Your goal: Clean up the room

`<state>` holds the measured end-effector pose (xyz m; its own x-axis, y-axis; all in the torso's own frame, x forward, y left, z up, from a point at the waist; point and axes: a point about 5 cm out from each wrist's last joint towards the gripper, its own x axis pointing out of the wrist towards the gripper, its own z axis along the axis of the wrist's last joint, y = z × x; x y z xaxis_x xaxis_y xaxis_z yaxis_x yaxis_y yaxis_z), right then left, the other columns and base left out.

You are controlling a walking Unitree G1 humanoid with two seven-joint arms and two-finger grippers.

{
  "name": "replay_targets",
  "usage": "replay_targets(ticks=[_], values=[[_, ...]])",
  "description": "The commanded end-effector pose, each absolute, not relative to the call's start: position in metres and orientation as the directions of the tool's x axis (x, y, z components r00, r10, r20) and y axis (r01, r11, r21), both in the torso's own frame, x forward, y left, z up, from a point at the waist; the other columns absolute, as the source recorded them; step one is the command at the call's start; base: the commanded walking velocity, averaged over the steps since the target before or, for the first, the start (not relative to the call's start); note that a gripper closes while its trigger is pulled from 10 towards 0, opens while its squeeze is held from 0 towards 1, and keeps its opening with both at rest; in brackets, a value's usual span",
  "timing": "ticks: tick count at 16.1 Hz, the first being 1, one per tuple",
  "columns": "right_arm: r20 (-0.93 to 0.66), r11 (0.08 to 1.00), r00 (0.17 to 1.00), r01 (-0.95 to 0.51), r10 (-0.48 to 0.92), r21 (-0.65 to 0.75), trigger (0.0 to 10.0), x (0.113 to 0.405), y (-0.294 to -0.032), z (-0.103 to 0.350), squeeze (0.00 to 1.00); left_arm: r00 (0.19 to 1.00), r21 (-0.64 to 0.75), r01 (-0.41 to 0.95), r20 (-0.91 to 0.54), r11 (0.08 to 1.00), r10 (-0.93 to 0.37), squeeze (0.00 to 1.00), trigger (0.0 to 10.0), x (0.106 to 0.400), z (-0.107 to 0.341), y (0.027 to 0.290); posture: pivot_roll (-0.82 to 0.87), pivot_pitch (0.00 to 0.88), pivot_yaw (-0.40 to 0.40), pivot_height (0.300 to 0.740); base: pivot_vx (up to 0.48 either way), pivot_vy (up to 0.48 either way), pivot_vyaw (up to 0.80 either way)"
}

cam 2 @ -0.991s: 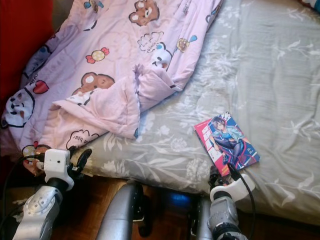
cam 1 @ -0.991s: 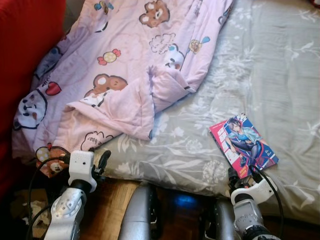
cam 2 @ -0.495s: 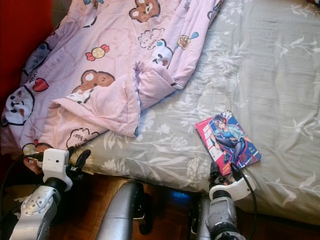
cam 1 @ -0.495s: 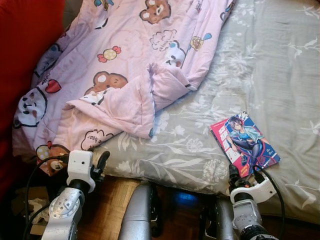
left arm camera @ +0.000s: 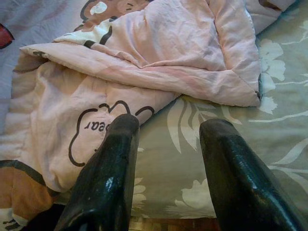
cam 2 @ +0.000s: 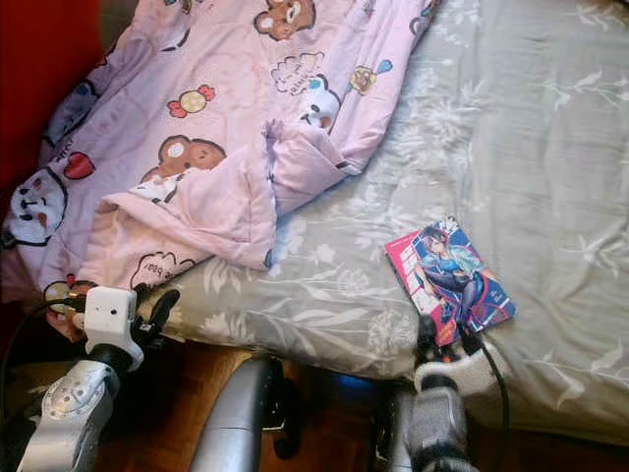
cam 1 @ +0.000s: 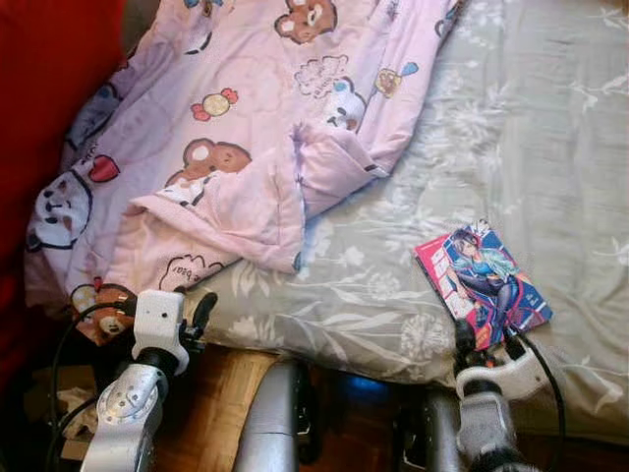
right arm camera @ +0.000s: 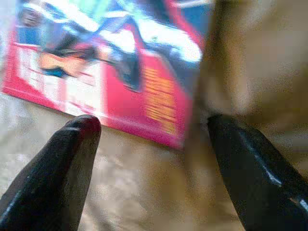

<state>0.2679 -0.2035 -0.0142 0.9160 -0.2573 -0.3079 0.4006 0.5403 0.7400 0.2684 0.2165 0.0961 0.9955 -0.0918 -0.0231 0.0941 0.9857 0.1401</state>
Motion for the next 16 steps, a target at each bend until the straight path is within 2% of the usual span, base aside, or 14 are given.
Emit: replay_targets(ticks=[1, 4, 6, 7, 12, 16], values=[[-0.409, 0.510, 0.868, 0.496, -0.282, 0.703, 10.0, 0.240, -0.204, -0.037, 0.00, 0.994, 0.132, 0.080, -0.089, 0.988, -0.069, 0.00, 10.0, 0.262, 0.082, 0.222, 0.25, 0.387, 0.138, 0.645, 0.000, 0.000, 0.00], [-0.488, 0.482, 0.813, 0.582, -0.319, 0.655, 10.0, 0.212, -0.210, -0.055, 0.00, 0.994, 0.130, 0.077, -0.087, 0.989, -0.066, 0.00, 10.0, 0.263, 0.082, 0.222, 0.25, 0.387, 0.134, 0.645, 0.000, 0.000, 0.00], [-0.471, 0.496, 0.830, 0.557, -0.300, 0.666, 10.0, 0.207, -0.206, -0.057, 0.00, 0.994, 0.130, 0.073, -0.087, 0.989, -0.062, 0.00, 10.0, 0.263, 0.081, 0.222, 0.24, 0.386, 0.132, 0.645, 0.000, 0.000, 0.00], [-0.401, 0.495, 0.868, 0.496, -0.292, 0.714, 10.0, 0.217, -0.203, -0.049, 0.00, 0.995, 0.129, 0.069, -0.084, 0.989, -0.058, 0.00, 10.0, 0.263, 0.081, 0.223, 0.24, 0.387, 0.131, 0.645, 0.000, 0.000, 0.00], [-0.215, 0.498, 0.955, 0.291, -0.205, 0.817, 10.0, 0.247, -0.187, -0.025, 0.00, 0.996, 0.131, 0.060, -0.078, 0.990, -0.051, 0.00, 10.0, 0.263, 0.083, 0.225, 0.25, 0.386, 0.128, 0.645, 0.000, 0.000, 0.00], [-0.197, 0.506, 0.969, 0.246, -0.150, 0.826, 10.0, 0.260, -0.179, -0.018, 0.00, 0.995, 0.134, 0.058, -0.084, 0.989, -0.047, 0.00, 10.0, 0.261, 0.081, 0.226, 0.25, 0.399, 0.132, 0.645, 0.000, 0.000, 0.00]])
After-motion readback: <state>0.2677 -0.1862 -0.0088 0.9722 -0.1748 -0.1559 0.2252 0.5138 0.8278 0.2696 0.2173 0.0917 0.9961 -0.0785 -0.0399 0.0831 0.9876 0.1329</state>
